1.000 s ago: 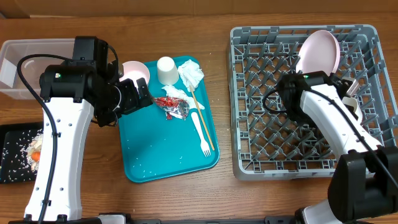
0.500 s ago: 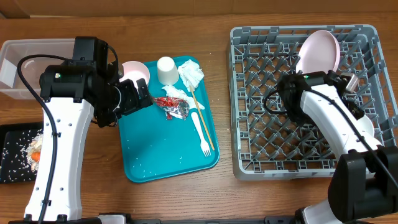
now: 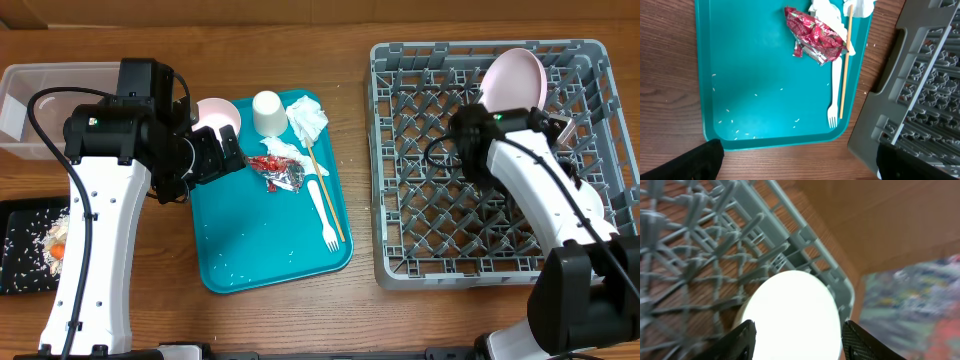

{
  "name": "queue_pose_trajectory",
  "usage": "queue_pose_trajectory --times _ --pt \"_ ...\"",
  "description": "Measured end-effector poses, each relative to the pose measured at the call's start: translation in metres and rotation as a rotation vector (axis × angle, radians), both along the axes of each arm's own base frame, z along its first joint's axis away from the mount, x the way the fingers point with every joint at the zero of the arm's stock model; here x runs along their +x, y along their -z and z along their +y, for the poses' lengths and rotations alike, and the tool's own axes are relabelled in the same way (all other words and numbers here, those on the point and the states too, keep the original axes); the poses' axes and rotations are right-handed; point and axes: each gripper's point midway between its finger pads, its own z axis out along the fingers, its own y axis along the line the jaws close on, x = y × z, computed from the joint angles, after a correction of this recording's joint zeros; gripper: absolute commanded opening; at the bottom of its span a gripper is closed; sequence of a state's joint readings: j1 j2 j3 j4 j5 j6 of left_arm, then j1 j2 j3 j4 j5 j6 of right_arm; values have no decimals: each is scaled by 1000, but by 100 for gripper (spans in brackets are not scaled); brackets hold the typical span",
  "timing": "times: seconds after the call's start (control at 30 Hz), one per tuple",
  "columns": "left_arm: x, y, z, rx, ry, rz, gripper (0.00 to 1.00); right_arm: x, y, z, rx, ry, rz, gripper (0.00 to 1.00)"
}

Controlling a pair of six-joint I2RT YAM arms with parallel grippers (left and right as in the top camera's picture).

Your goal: Sort waste into correct bins and load items into the dishwasher rack

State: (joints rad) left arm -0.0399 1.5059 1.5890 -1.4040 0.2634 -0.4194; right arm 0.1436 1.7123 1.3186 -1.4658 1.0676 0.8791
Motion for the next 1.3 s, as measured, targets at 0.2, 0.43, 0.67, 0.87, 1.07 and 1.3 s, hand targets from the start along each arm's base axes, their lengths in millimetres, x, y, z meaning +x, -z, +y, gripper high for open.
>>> queue_pose_trajectory --times 0.2,0.43,0.67,0.87,1.07,1.3 --pt "-1 0 0 0 0 6 100 14 -16 21 199 15 -51 61" --pt "-3 1 0 1 0 15 100 17 16 44 511 -21 35 64" --pt "-7 2 0 1 0 30 100 3 31 18 714 73 56 54" --pt "-3 1 0 1 0 13 100 3 39 16 834 50 60 52" --pt "-3 1 0 1 0 14 100 8 48 23 875 14 62 44" --pt "-5 1 0 1 0 22 100 -1 71 25 886 22 97 28"
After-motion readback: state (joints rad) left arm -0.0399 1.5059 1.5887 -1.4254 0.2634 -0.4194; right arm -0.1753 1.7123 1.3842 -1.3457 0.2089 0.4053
